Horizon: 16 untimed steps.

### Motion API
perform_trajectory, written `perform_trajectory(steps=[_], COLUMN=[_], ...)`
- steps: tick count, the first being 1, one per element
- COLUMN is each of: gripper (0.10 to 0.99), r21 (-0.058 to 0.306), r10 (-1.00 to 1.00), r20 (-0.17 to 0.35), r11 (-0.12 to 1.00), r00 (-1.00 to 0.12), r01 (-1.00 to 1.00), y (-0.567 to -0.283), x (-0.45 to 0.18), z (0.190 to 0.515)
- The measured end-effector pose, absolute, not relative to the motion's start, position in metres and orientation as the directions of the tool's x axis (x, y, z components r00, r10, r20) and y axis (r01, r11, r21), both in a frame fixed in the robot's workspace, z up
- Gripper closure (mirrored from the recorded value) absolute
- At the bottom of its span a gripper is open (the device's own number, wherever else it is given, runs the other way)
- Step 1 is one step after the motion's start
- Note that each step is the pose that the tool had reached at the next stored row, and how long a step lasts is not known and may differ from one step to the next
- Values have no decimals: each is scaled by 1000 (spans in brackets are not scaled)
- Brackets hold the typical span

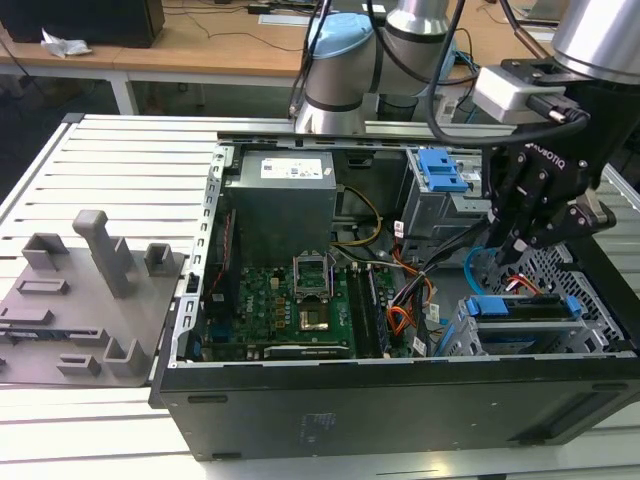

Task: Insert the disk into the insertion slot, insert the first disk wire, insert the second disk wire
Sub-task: 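Insert the second disk wire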

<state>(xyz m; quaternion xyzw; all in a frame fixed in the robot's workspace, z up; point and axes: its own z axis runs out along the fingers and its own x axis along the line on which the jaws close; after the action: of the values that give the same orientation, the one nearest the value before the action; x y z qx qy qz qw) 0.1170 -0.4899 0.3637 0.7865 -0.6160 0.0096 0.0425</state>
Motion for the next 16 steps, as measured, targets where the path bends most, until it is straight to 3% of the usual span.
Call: perform_trajectory(steps=[6,7,8,9,16], gripper=[784,867,867,922,922], r21=[56,56,56,56,55], r10=[-967,-967,-967,-967,-966], r20=[70,70,70,70,69], r11=[-243,-243,-243,-243,-244], r00=[246,247,247,247,247], r01=[-968,-968,-968,-968,-968], y=[-490,-490,-490,-490,-490], x=[117,117,117,117,117], z=[361,361,361,361,361])
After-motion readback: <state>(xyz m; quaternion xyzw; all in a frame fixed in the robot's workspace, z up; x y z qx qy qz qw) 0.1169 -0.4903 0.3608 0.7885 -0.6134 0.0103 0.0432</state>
